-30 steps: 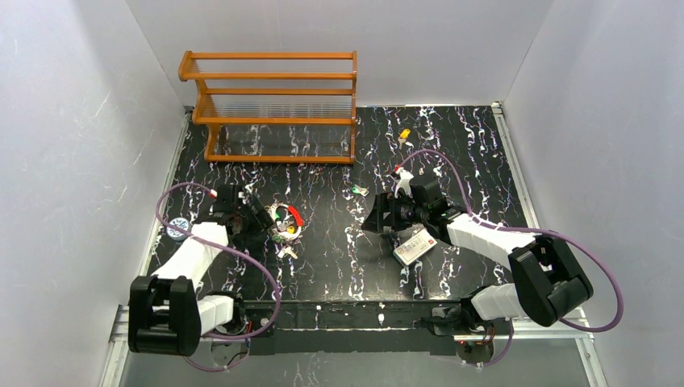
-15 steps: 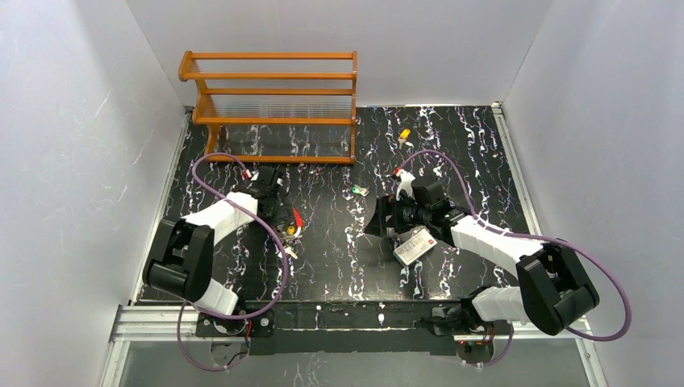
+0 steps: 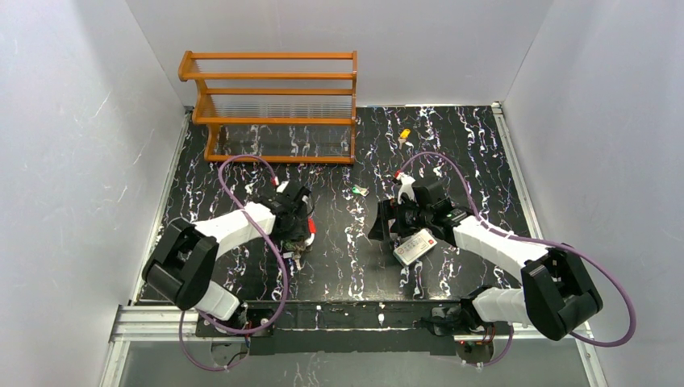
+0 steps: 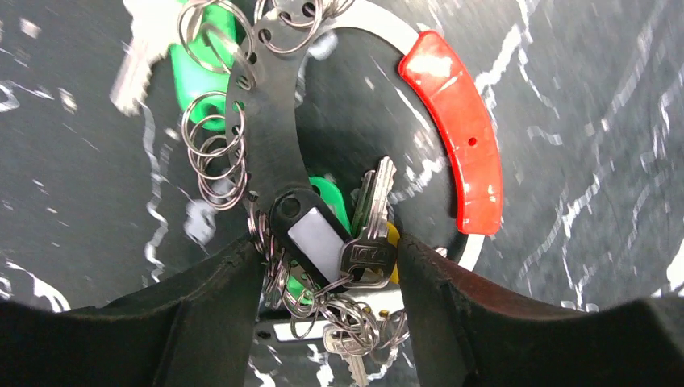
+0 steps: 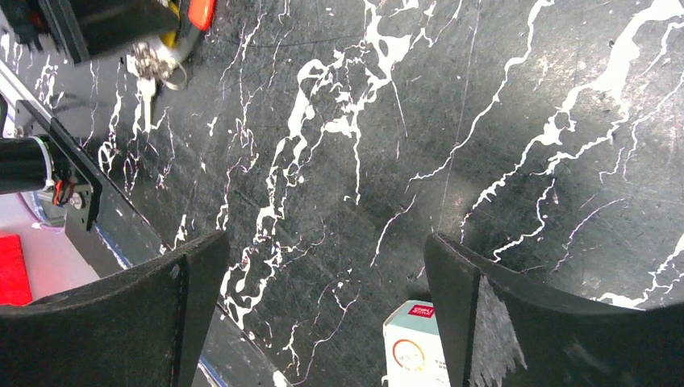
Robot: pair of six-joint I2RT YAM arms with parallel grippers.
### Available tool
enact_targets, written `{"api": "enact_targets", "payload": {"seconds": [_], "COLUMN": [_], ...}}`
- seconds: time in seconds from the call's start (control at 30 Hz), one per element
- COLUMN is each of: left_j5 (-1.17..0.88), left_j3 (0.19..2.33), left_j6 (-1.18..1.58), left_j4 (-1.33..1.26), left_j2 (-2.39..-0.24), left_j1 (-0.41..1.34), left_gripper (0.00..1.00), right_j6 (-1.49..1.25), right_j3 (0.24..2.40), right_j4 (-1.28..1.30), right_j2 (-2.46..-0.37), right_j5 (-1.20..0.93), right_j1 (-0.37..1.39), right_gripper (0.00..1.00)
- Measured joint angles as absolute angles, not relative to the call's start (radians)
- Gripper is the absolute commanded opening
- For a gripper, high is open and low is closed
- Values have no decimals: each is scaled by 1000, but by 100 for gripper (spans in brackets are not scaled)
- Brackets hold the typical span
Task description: Put the keys on the keyring
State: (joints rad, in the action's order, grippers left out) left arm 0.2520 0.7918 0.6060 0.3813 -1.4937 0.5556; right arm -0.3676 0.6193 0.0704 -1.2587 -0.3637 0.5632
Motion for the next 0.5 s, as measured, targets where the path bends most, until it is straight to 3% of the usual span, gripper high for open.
{"api": "enact_targets", "payload": {"seconds": [0.17,0.33,0.5], "left_j5": [247,236,232], "left_j3": [776,776,781], "left_j6": [623,639,664], "left_j4": [424,443,455], "left_j2": [-1454,-1376,-1271], "left_j1": [677,746,745], "left_gripper": [58,72,78], "right_j6": [-359,-358,-342], "right_j3": [632,651,730], "right_j4": [94,109,126], "right_j2": [-1259,-1284,-1377], "right_j5": [-364,-371,-353], "right_j1": [563,564,595], "right_gripper": [99,99,94]}}
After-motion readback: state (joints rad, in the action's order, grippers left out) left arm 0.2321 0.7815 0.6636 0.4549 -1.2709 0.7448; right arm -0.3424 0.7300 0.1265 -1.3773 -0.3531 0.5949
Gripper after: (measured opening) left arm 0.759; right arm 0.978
